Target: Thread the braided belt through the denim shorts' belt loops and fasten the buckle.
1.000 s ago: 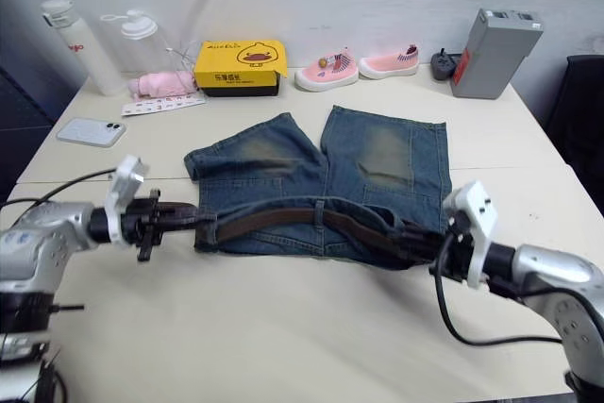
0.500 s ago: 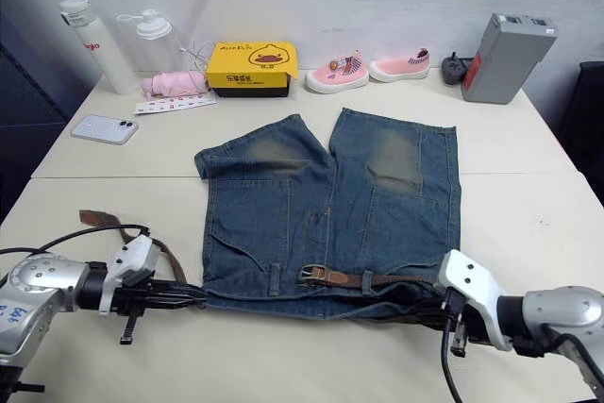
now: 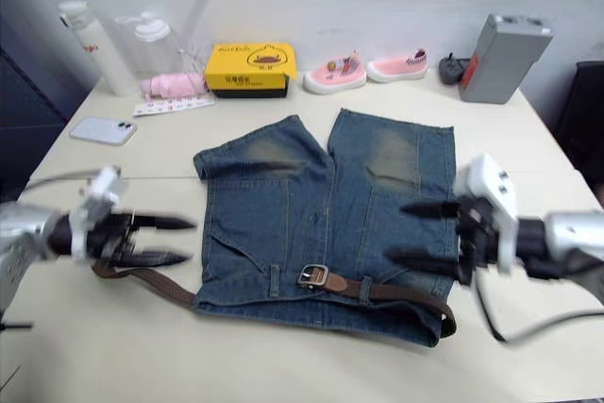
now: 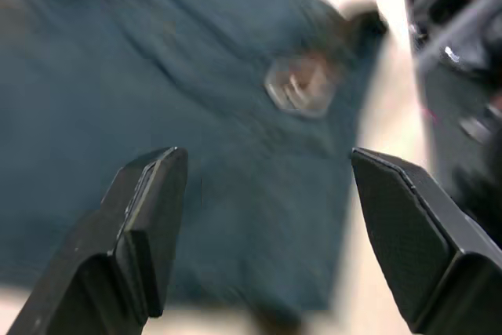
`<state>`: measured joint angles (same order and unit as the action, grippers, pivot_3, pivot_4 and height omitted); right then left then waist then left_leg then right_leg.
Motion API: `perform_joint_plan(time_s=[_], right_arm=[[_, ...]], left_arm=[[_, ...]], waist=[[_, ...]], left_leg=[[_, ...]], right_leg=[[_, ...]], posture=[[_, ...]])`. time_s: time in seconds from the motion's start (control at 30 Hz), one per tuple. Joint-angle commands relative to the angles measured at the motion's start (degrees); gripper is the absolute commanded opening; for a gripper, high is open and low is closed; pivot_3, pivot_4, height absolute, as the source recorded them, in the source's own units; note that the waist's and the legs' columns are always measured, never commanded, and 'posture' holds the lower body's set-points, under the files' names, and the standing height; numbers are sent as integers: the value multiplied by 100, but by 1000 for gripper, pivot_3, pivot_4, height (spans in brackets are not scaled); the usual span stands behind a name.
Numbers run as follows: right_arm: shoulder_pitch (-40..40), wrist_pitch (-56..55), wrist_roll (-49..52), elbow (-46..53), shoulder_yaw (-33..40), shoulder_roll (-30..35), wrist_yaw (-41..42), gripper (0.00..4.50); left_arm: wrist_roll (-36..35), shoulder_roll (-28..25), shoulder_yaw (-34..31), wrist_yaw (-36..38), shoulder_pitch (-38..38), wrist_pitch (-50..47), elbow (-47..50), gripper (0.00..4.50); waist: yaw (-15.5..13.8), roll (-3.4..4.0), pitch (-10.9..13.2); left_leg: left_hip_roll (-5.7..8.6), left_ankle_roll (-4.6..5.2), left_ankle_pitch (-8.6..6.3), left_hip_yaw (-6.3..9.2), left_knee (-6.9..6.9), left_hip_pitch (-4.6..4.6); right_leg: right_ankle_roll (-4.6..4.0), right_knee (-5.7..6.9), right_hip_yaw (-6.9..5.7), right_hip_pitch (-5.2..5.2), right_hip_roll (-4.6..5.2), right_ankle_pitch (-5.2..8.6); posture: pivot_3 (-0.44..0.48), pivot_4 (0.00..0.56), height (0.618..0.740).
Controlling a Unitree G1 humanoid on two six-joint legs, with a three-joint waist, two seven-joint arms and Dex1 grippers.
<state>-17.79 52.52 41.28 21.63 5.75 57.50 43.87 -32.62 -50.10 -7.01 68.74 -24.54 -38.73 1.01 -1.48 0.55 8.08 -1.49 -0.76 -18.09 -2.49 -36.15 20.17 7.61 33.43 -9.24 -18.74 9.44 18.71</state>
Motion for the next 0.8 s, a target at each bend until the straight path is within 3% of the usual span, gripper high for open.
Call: perform_joint_plan(time_s=[0.03,0.2,0.23,0.3,0.5,0.57,0.73,0.8], right_arm=[[-466,8,-827,-731,-787,-306,-372,4464],[-1083,-122,-1843,-1848,-1812,-647,-322,4464],[-1154,-41,-1898,-1985,-1917,-688,-243,4238],[-1234,52,-1959,-2131,-2000,-753,-128,3620],[-1266,20,-2454,-2260,-2286,-876,-80,694],[-1342,-58,-2644,-2372,-2297,-1031,-221,74],[-1823,-537,-3366,-3197,-2305,-1587,-812,74],[-2233,-965,-3711,-3916,-2218,-1881,-1250,74]], left_arm=[[658,260,439,-457,-191,374,-668,3662],[1713,753,1255,-713,-422,1395,-1731,3662],[1886,797,1386,-710,-430,1594,-1895,3402],[2084,856,1504,-691,-453,1852,-2104,2796],[2731,899,1938,-630,-313,2517,-2404,143],[2811,959,1955,-656,-353,2567,-2467,0],[3224,1316,1995,-1158,-812,2807,-3052,0],[3655,1543,2079,-1798,-1271,3255,-3753,0]], waist=[[10,9,-1],[17,1,-1],[17,-7,-3],[18,-26,-18],[28,-25,-116],[31,-26,-141],[21,-21,-165],[-1,-18,-169]], left_leg=[[1,4,2,-18,4,1],[-6,11,6,-70,7,19],[-7,11,6,-70,7,22],[-16,11,6,-78,-2,18],[-17,12,4,-95,-3,1],[-19,13,2,-102,-2,-3],[-19,12,-1,-110,-18,-8],[-18,12,-1,-105,-30,-7]], right_leg=[[0,6,-1,-8,0,0],[0,43,-21,-69,-1,0],[0,39,-21,-71,-1,0],[0,40,-21,-69,-2,0],[-1,37,-8,-58,4,1],[-2,39,-7,-59,4,1],[-9,52,-2,-56,11,-6],[-9,60,-3,-55,17,-11]], posture=[[0,150,683],[0,150,683],[0,150,683],[0,150,683],[0,150,683],[0,150,683],[0,150,683],[0,150,683]])
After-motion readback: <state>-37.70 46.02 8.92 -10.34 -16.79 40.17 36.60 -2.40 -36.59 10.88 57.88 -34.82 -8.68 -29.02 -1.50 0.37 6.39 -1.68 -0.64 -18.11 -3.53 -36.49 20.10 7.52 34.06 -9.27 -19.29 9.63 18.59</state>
